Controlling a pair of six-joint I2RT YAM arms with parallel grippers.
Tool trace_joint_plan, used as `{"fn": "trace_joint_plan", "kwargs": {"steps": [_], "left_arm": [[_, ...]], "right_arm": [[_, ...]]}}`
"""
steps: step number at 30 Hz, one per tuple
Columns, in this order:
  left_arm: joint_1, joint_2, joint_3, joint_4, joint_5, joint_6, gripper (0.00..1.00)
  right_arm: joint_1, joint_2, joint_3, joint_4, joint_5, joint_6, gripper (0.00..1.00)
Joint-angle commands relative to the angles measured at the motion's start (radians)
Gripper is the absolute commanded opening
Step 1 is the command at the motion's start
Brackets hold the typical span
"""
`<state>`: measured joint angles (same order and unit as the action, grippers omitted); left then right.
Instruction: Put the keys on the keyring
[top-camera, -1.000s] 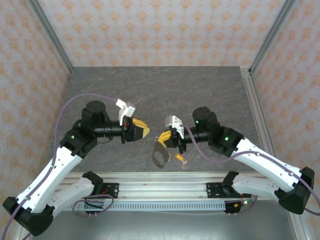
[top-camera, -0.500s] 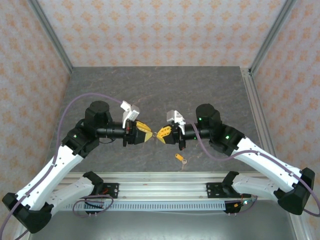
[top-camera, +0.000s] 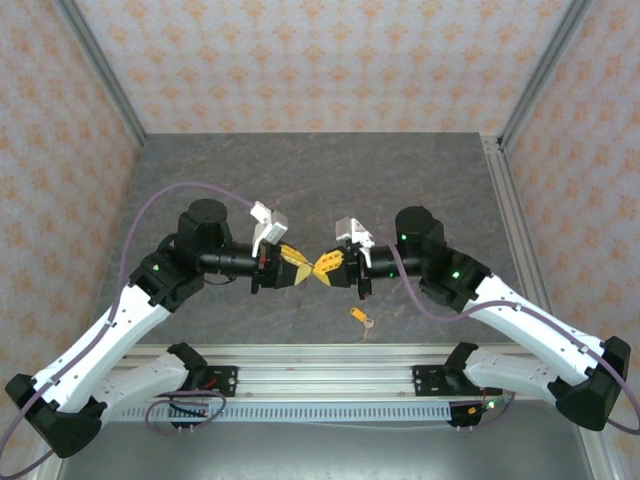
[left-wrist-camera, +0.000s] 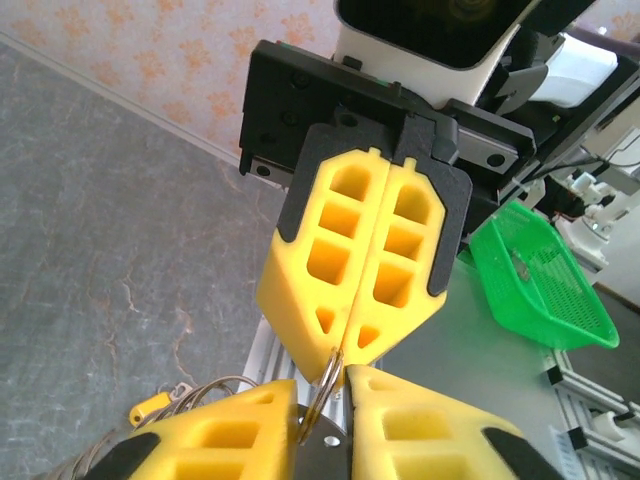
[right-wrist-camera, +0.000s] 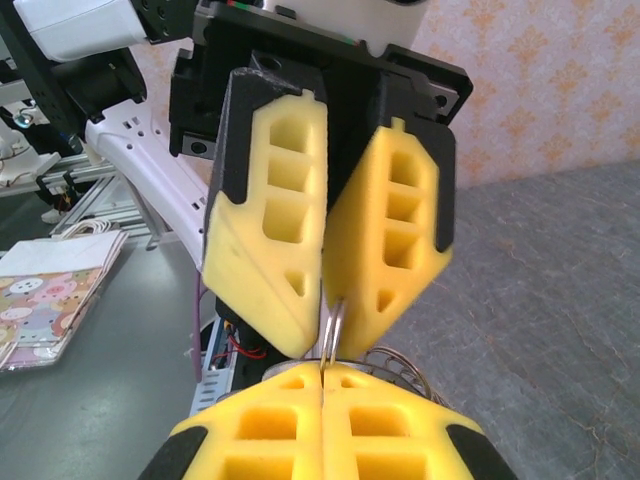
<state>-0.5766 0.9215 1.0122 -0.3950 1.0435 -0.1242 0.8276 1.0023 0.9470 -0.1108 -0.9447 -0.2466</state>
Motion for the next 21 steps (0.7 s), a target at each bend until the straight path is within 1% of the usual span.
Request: {"fn": "trace_joint_plan", "kwargs": {"steps": [1,7,17,19,20,21], "left_arm": [[-0.009,-0.001,0.033,-0.003,0.009,0.032,0.14],[-0.008,0.005,0.040,-0.014,0.013,0.039,0.00],[-0.008,-0.009,0.036,-0.028,0.009,0.047,0.00],[-0.009,-0.011,0.034,-0.032,0.007,0.047,0.11],[-0.008,-0.012,0.034,-0.032,0.007,0.046,0.15],[-0.009,-0.012,0.035,-0.032,0.007,0.046,0.16]], "right_arm": [[-0.007,-0.018,0.012,0.060,-0.043,0.007,0.00],[-0.015,-0.014,0.009,0.065,-0.052,0.010,0.00],[-0.022,-0.019,-0.005,0.085,-0.047,0.022,0.00],[-0.022,-0.019,-0.007,0.095,-0.052,0.028,0.00],[-0.022,-0.020,-0.009,0.101,-0.054,0.032,0.00],[-0.022,-0.019,-0.011,0.103,-0.054,0.033,0.00]]}}
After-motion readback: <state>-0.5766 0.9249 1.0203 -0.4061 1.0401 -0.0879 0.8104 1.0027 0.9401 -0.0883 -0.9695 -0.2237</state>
